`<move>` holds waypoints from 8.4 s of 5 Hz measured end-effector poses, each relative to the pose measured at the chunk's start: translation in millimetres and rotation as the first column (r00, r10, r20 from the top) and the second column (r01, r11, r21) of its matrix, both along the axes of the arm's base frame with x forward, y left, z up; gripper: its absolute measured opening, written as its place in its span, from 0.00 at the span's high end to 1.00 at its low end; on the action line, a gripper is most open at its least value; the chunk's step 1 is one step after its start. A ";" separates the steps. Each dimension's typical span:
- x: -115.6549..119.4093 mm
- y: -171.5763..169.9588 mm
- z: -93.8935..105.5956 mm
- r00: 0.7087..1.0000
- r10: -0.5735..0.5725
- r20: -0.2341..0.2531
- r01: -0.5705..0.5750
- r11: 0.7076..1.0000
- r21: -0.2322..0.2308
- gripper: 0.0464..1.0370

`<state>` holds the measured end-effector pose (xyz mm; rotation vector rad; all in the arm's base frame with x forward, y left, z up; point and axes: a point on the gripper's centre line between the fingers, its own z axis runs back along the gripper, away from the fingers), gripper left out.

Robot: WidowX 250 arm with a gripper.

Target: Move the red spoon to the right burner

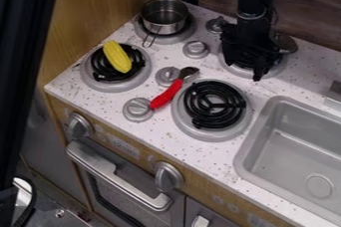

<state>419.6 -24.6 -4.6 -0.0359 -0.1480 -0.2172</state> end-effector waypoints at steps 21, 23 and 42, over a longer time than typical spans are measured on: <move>-63.5 7.2 -23.0 0.997 0.068 -0.045 -0.072 0.994 -0.083 0.99; -73.3 -10.7 -28.5 0.997 0.032 -0.068 -0.036 0.997 -0.061 0.85; -46.8 41.8 -26.6 0.927 0.305 -0.217 -0.333 0.936 -0.109 0.63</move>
